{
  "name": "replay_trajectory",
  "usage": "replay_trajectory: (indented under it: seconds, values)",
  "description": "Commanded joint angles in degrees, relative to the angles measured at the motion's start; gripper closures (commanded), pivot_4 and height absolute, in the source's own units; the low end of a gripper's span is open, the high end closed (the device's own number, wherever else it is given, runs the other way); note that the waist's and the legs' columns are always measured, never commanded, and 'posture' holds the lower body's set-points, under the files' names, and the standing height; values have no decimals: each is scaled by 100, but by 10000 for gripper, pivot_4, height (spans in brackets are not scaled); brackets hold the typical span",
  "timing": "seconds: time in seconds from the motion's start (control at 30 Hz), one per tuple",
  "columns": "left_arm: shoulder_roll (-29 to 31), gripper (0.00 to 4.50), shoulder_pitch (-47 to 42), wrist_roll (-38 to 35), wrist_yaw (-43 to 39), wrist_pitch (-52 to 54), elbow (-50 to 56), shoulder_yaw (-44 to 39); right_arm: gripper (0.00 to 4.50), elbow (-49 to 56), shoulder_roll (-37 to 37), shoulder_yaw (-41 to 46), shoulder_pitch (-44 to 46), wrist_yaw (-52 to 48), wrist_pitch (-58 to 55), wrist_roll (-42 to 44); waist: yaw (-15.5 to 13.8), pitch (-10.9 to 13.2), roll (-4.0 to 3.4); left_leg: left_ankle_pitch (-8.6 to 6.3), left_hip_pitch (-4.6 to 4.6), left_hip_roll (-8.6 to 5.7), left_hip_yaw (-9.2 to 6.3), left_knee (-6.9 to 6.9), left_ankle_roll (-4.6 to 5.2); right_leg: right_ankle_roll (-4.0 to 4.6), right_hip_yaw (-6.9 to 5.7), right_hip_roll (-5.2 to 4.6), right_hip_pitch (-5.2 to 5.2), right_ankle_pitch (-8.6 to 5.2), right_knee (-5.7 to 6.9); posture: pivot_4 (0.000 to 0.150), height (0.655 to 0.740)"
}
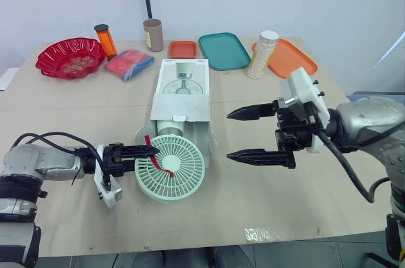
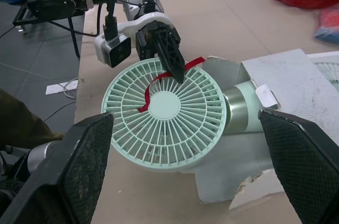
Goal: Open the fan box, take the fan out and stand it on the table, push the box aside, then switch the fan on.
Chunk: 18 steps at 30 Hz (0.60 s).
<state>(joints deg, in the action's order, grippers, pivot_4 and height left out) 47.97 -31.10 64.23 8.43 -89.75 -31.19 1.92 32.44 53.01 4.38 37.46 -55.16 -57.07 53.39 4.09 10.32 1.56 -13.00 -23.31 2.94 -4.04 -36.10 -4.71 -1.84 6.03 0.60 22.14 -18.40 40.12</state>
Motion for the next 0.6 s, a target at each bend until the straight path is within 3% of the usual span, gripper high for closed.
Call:
replay_trajectory:
  seconds: [0.03,0.13,0.3,0.6]
  values:
    - [163,22141,-62,-248,265,90,96,16,0,175,133,47,4,-58,113,13,-1,0,0,0,0,0,0,0,0,0,-1,0,0,0,0,1500,7400]
    - [229,22141,-237,-1077,99,77,121,251,0,175,163,77,-16,-65,98,25,-3,0,0,-1,-2,0,0,1,1,0,-7,-3,1,0,0,1500,7400]
    - [921,22141,-318,-3080,-398,258,527,1591,0,174,185,111,-49,-12,93,7,-19,0,0,-1,-4,-1,-2,-1,1,0,-17,-10,1,0,0,1500,7400]
    - [2172,22141,190,-6620,-1982,1954,2198,2855,0,172,144,85,-99,77,200,-48,-16,0,-5,-1,-3,3,-1,-11,2,1,-34,-13,2,0,5,1500,7400]
